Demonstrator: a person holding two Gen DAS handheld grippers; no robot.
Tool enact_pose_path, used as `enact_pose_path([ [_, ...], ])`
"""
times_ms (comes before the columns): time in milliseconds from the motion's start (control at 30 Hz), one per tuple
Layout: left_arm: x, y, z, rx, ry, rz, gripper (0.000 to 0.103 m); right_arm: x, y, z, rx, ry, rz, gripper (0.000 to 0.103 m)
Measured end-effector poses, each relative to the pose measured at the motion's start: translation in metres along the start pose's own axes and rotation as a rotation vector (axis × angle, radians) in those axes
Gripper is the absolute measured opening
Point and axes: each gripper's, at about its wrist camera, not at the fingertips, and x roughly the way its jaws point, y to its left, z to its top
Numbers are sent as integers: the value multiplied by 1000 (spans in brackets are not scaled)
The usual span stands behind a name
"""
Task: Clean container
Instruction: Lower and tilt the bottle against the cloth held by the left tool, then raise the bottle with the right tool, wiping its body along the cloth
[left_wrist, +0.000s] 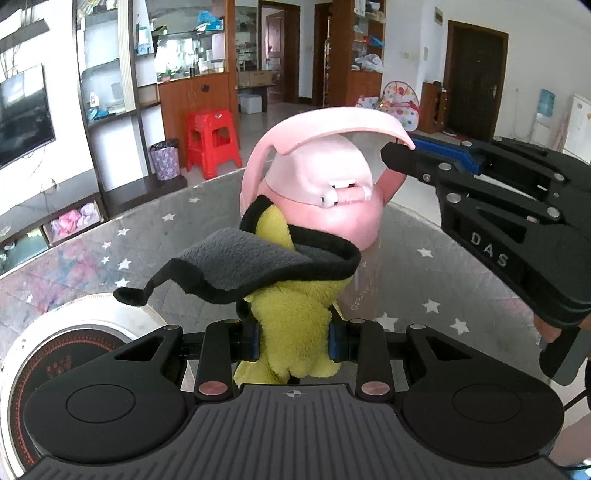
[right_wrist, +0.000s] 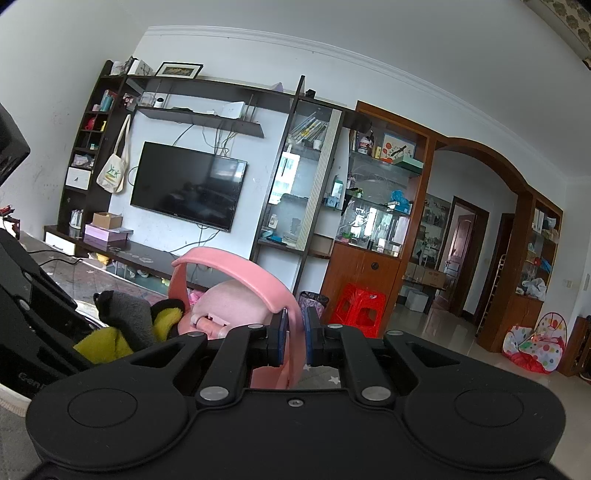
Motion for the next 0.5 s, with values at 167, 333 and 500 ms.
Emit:
enact_pose_path([
  [167, 5, 5, -8, -5, 17, -2, 32, -5, 1, 0, 1, -1, 0, 11],
  [333, 17, 7, -18, -18, 57, 1, 32, -8, 1, 0, 2, 2, -1, 11],
  [500, 29, 11, -30, -37, 96, 0, 32, -9, -3, -1, 8, 3, -4, 11],
])
